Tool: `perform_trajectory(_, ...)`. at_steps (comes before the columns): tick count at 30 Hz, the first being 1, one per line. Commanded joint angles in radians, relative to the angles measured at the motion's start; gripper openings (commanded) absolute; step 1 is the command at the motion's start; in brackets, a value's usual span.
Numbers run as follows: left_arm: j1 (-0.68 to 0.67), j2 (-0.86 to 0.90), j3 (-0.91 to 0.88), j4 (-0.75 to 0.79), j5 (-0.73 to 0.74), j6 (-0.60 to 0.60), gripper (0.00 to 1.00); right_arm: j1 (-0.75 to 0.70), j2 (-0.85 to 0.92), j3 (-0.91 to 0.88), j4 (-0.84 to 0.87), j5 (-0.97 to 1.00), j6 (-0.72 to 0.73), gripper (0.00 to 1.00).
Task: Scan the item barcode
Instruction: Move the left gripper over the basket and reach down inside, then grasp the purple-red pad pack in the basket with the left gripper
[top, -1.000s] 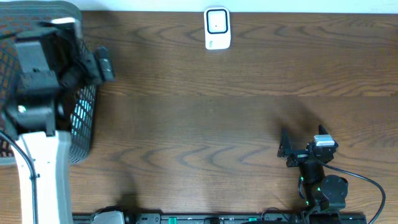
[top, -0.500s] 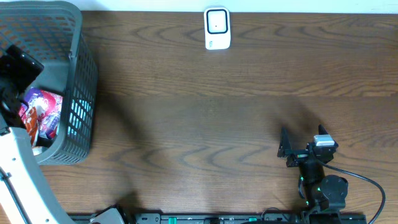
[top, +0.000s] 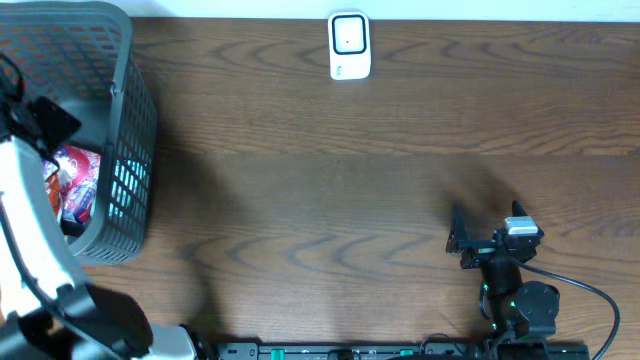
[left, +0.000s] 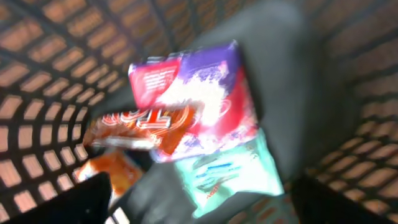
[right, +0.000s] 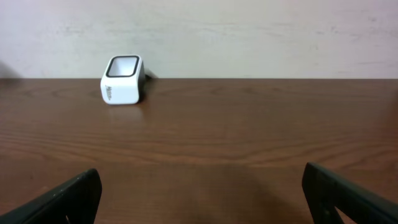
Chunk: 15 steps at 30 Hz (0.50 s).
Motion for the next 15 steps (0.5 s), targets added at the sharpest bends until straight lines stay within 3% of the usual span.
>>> perform_trajectory(1,0.004,0.061,0.002,-0.034,-0.044,-0.025,0.88,0.004,-0.001,-0.002,-0.004,0.009,-0.014,0.99)
perform_trajectory(15,0.004,0.321,-0.015,-0.026,-0.050,-0.025,0.88,0.004,-0.001,-0.002,-0.004,0.009,-0.014,0.99)
